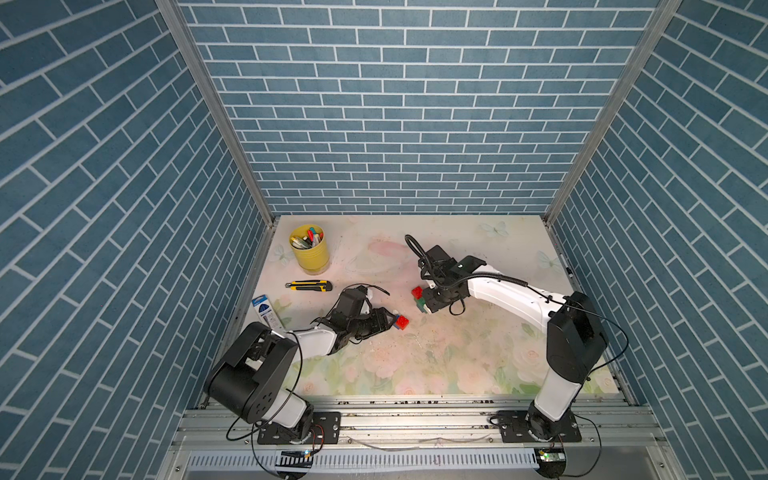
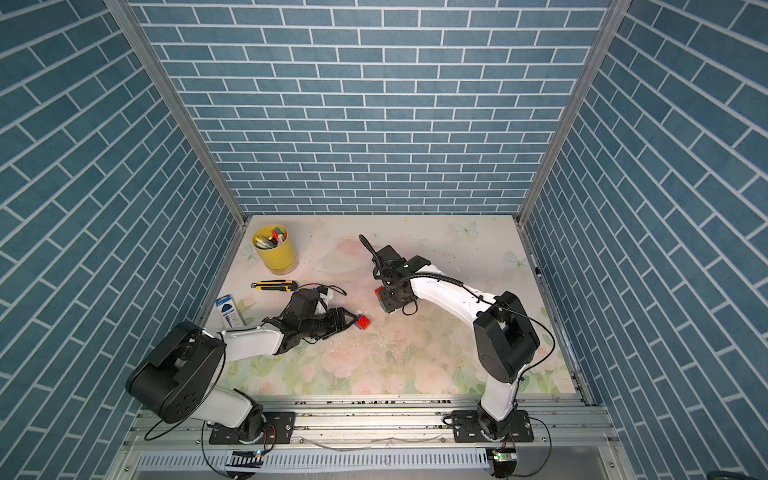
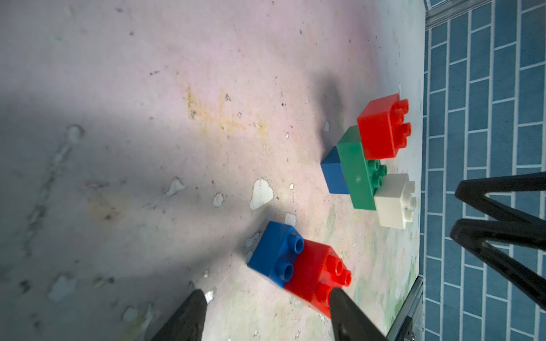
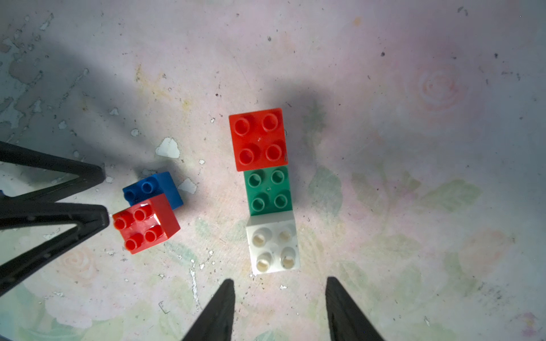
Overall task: Assemble the letter y with lego
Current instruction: Pick up the lego brick from the center of the board.
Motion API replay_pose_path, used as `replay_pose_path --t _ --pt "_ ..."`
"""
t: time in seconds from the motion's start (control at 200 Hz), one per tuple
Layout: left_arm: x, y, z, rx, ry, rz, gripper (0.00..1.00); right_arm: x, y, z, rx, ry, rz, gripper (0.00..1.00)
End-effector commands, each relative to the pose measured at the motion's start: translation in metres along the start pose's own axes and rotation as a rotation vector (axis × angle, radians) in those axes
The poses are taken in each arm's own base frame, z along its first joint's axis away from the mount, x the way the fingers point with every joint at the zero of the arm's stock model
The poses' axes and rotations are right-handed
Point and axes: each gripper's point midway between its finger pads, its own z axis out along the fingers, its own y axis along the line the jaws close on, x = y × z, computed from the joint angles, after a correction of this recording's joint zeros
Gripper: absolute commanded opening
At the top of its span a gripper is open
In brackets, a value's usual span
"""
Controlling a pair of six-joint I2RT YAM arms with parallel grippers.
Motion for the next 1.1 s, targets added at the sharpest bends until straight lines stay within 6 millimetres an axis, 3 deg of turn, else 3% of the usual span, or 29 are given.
replay_pose_path --t 0.0,0.75,1.095 --pt "0.025 0.032 0.007 -0.091 0.087 -0.055 0.68 0.002 -0.004 0.005 0.014 0.007 0.033 0.51" --pt "0.044 0.058 0.005 -0.198 0.167 -0.026 0.58 0.007 -0.014 0.019 0.032 0.056 0.059 0.51" --pt "0.049 0.068 0.003 -0.24 0.178 -0.036 0.52 -0.009 0.004 0.014 -0.065 0.035 0.053 0.54"
